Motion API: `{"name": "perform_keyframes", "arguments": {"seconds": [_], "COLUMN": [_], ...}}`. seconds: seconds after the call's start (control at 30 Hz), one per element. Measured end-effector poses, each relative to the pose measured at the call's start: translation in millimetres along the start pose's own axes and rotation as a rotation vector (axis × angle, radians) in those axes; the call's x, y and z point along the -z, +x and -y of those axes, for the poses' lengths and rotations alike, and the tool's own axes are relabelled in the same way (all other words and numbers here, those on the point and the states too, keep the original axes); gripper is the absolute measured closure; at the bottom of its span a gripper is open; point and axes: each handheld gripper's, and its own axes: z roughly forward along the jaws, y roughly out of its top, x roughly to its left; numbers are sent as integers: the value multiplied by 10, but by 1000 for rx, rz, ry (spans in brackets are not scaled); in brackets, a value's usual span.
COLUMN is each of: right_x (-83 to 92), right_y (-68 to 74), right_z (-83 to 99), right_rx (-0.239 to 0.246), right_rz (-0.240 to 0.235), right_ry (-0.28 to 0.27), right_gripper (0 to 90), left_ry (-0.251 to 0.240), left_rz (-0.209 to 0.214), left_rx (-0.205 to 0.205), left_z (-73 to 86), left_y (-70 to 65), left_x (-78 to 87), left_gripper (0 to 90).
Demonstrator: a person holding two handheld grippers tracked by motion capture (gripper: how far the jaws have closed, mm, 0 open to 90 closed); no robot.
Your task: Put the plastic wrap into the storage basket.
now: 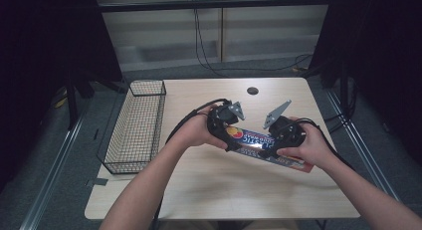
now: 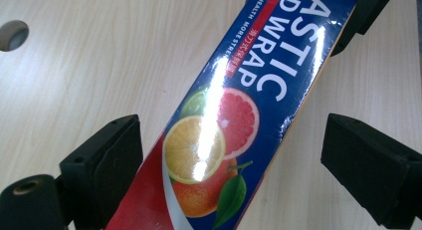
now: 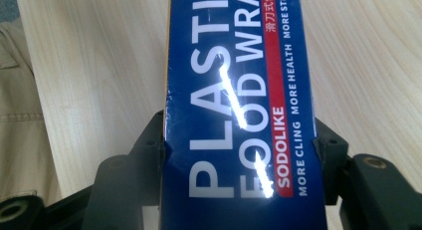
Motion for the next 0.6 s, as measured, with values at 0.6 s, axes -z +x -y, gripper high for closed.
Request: {"name": "perform_keyframes", "arguments": {"seconds": [0.6], "right_x": [-9], "right_y": [22], "right_z": [-12], "right_rx": [29], "right_rz": [-8], "right_ry": [4], "right_gripper": [413], "left_ry": [67], "left_rz": [34], "left_rx": [-71], "left_z": [-68], "left_y": [11], "left_x": [-101], "left_gripper": [143]}}
